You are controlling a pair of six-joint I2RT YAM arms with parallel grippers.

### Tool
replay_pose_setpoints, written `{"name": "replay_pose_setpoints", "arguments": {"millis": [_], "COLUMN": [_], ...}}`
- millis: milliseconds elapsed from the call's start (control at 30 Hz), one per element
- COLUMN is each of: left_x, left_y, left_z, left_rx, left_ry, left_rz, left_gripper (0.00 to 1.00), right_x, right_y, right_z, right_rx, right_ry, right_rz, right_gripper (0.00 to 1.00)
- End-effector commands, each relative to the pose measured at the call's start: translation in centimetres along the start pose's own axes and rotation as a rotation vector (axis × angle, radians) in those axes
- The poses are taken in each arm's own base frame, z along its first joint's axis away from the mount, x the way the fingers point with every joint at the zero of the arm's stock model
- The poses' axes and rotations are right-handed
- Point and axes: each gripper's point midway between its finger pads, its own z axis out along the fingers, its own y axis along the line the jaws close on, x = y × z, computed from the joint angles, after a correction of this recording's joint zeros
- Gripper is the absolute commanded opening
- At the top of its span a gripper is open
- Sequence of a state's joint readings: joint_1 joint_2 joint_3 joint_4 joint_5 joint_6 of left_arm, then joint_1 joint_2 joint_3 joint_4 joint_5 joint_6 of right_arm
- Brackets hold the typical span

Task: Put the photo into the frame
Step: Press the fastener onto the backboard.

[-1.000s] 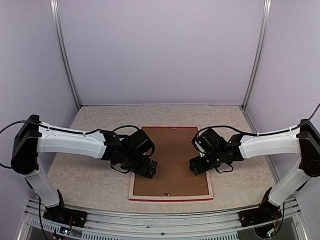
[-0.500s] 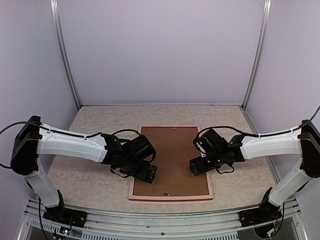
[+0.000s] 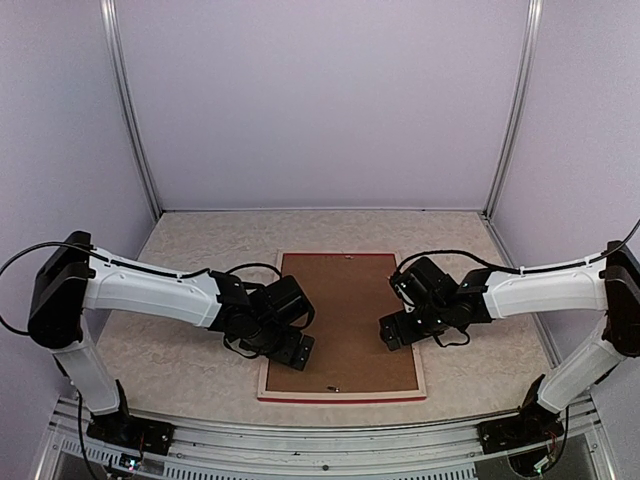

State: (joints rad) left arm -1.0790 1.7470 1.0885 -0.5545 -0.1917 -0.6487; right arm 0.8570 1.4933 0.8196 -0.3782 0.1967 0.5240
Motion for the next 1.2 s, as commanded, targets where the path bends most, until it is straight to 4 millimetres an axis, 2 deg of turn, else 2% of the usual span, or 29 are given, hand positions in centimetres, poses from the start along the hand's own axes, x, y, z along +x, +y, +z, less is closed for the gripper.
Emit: {"name": "replay_pose_setpoints", "arguments": {"millis": [0, 467, 733, 1167], "left_x": [0.4, 0.2, -0.8, -1.9], "left_y": [0.2, 0.5, -0.3, -0.4], "left_z": [0.7, 1.7, 1.8, 2.6], "left_rx": [-0.019, -0.046, -0.031, -0.046], "left_ry": [0.009, 0.016, -0.003, -0.023], "left_rz": [0.016, 0.021, 0.028, 0.025], "left_gripper": [0.99, 0.99, 0.99, 0.99], "right_x": [-0.5, -0.7, -0.4, -0.3], "right_y": [-0.7, -0.8, -1.0, -1.2], "right_z": [-0.4, -0.6, -0.6, -0.7], "right_rx": [0.026, 0.03, 0.034, 0.041], "right_ry": [-0.009, -0.014, -0.007, -0.013], "right_rz": [0.023, 0.021, 0.025, 0.035], "right_gripper": [1.0, 1.0, 1.0, 0.99]}}
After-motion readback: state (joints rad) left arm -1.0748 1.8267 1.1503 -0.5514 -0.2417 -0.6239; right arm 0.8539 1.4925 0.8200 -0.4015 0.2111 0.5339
